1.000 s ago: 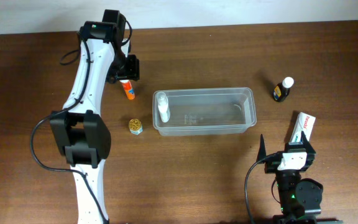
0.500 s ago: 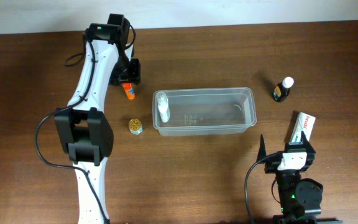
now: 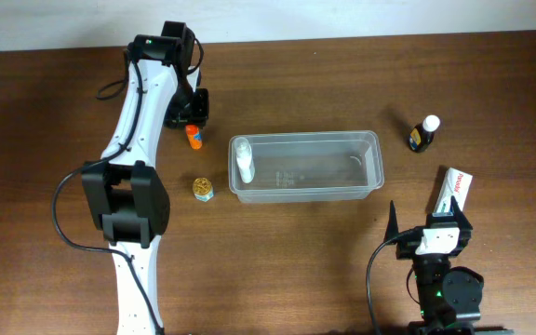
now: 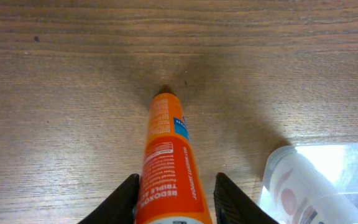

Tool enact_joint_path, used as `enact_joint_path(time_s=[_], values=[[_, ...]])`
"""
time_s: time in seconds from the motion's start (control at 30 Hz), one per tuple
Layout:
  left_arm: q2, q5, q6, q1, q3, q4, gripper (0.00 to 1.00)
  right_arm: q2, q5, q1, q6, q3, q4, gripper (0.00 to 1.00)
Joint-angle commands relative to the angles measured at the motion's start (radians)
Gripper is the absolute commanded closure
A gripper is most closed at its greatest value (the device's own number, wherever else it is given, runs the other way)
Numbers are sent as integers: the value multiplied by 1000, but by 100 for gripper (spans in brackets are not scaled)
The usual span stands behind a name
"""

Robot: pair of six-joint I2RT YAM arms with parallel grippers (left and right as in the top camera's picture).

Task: Pack container
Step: 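Lift the orange tube and carry it over the container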

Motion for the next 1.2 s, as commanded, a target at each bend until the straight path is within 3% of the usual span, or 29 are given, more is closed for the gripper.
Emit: enact_joint_path(time_s=[0.0,0.4,0.77,1.17], values=[[10,4,6,-1,9,-5,67,-7,16,8,15,-5,-7,2],[9,-5,6,-1,36,-17,76,-7,16,8,15,-5,-8,2],[-3,32,3,-13,458,-252,77,-7,16,8,15,-5,-8,2],[-182,78,-24,-153,476,-251,77,-7,16,8,15,-5,-8,2]])
